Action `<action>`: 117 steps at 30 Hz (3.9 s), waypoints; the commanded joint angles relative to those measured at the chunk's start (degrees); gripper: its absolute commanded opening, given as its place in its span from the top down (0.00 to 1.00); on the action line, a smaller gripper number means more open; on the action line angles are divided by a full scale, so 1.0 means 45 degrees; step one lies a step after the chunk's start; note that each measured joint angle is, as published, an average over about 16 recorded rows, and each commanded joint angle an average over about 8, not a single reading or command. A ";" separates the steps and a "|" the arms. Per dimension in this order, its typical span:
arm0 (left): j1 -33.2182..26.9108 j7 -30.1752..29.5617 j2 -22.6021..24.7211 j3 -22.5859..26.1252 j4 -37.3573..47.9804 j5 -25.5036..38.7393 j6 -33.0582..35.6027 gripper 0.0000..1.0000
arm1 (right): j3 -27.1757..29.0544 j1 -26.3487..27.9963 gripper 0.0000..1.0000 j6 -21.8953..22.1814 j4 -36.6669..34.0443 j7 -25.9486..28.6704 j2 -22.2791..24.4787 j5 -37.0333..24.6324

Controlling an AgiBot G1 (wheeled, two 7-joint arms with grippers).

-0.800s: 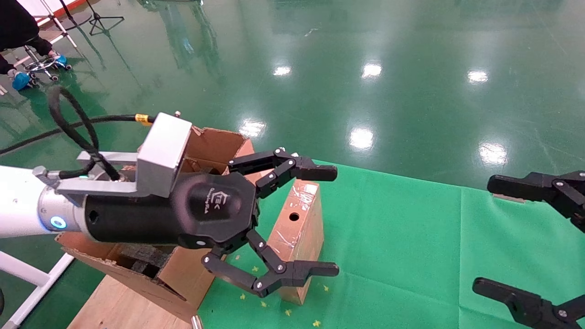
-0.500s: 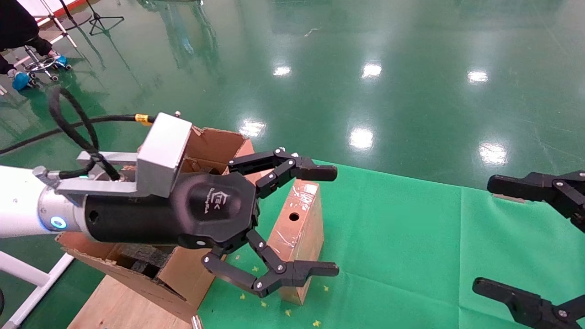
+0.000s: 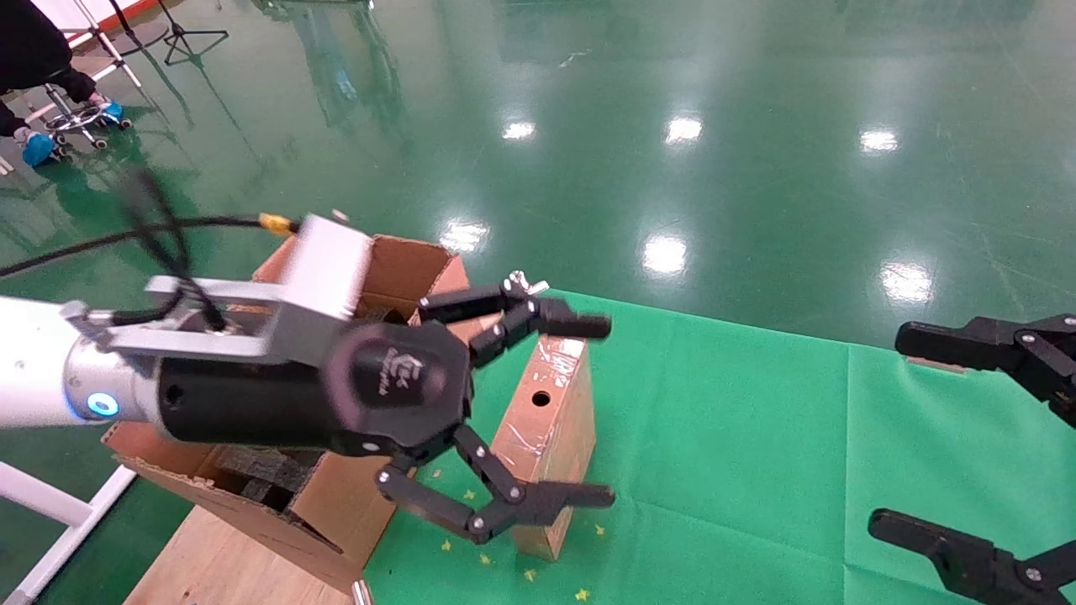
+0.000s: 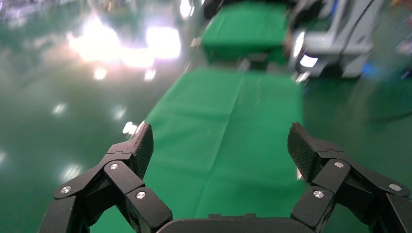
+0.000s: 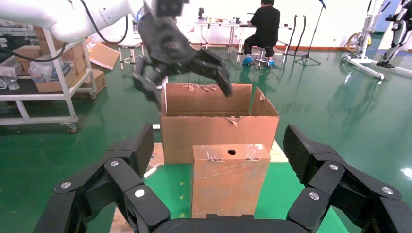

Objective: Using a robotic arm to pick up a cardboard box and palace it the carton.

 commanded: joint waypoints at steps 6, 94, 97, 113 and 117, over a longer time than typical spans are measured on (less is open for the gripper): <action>-0.1005 -0.0657 0.0033 0.0614 -0.0068 0.1389 -0.0010 0.00 | 0.0000 0.0000 1.00 0.0003 -0.0002 -0.0001 0.0001 0.0000; -0.7798 -1.7078 0.4137 0.9552 -0.0620 1.0653 0.0077 0.20 | -0.0005 -0.0003 0.21 0.0010 -0.0007 -0.0006 0.0005 0.0007; -0.7808 -1.7094 0.4141 0.9556 -0.0620 1.0666 0.0085 0.58 | -0.0005 -0.0003 0.00 0.0010 -0.0007 -0.0006 0.0005 0.0007; -0.7819 -1.7175 0.4133 0.9488 -0.0618 1.0598 0.0096 1.00 | -0.0005 -0.0002 0.00 0.0010 -0.0007 -0.0006 0.0005 0.0007; -0.7821 -1.7181 0.4129 0.9481 -0.0618 1.0592 0.0096 1.00 | -0.0005 -0.0002 0.00 0.0010 -0.0007 -0.0006 0.0005 0.0007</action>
